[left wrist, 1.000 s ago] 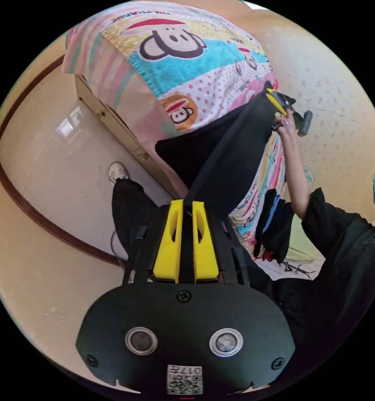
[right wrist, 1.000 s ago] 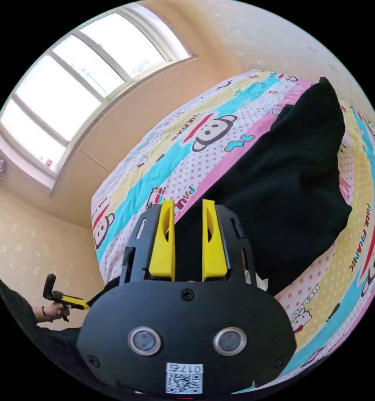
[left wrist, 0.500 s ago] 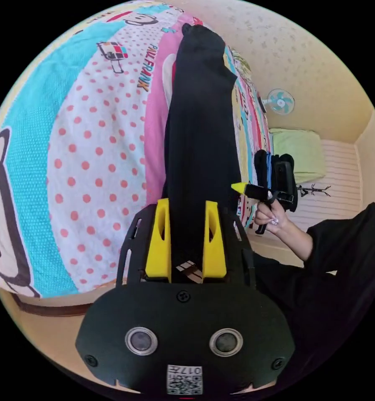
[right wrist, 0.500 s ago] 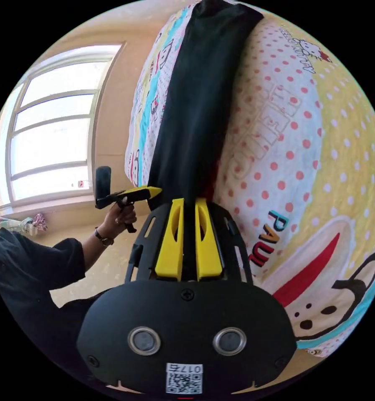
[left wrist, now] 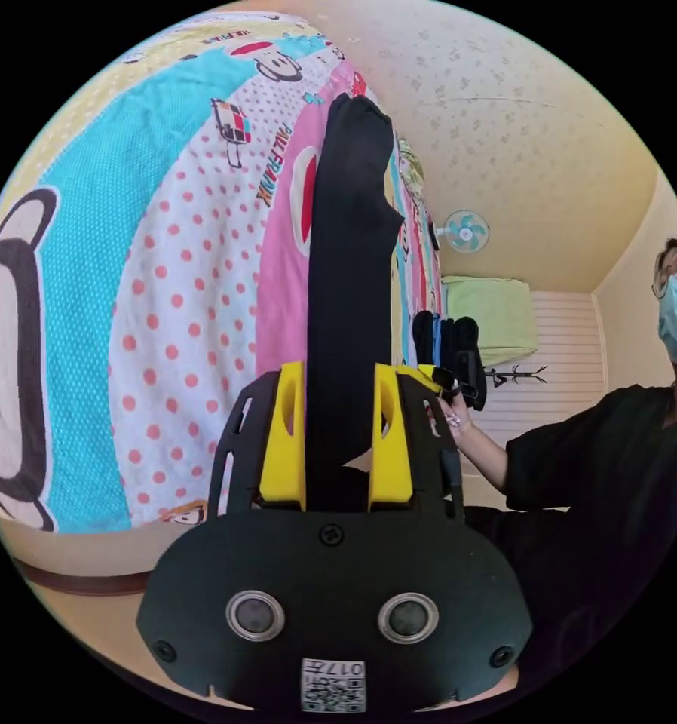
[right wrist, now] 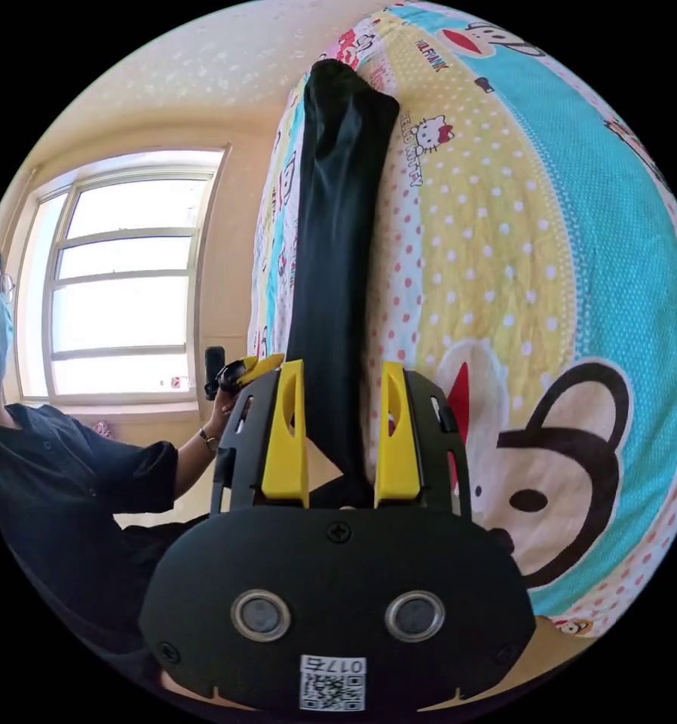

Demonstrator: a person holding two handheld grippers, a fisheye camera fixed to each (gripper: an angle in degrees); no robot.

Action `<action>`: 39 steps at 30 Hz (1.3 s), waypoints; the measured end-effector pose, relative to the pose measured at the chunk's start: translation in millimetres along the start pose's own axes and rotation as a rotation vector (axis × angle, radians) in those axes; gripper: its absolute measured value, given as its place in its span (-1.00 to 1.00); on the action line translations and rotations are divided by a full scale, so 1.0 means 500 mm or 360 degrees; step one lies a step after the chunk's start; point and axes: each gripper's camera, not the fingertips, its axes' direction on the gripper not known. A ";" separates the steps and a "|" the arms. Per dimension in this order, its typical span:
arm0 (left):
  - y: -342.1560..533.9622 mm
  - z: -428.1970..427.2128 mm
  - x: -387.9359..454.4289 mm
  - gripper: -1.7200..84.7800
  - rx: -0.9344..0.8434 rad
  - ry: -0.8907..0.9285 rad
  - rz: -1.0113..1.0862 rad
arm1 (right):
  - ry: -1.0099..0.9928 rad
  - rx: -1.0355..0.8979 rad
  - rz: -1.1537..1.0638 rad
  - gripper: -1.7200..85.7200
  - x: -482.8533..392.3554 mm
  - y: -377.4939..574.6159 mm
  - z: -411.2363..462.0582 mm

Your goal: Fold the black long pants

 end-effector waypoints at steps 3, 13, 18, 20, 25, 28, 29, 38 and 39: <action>-0.121 -0.005 0.007 -0.57 0.0037 0.0085 0.0155 | -0.0062 0.0075 -0.0085 -0.61 0.005 -0.125 -0.006; -0.083 0.095 0.026 -0.53 -0.0321 0.0197 0.0037 | -0.0319 -0.0097 0.0035 -0.61 0.021 0.027 0.030; -0.024 0.116 0.004 -0.62 -0.0301 0.0315 -0.0084 | -0.0526 0.0056 0.0184 -0.64 0.058 0.071 0.031; -0.047 0.131 -0.003 -0.64 -0.0369 0.0390 -0.0098 | -0.0574 -0.0036 0.0178 -0.67 0.065 0.023 0.054; -0.069 0.174 0.060 -0.83 -0.0623 0.0359 0.0062 | -0.0385 -0.0295 -0.0010 -0.85 -0.010 -0.020 0.053; -0.004 0.108 0.172 -0.85 -0.0558 0.0455 0.0294 | -0.0510 -0.0279 -0.0152 -0.91 -0.097 0.064 -0.026; 0.017 0.091 0.203 -0.85 -0.0545 0.0486 0.0333 | -0.0554 -0.0300 -0.0232 -0.93 -0.151 0.110 -0.057; 0.348 -0.201 0.763 -0.86 -0.0217 0.0688 0.0957 | -0.0948 -0.0310 -0.0860 -0.97 -0.630 0.349 -0.359; 0.351 -0.235 0.837 -0.86 -0.0159 0.0698 0.1087 | -0.0963 -0.0270 -0.0989 -0.97 -0.687 0.346 -0.399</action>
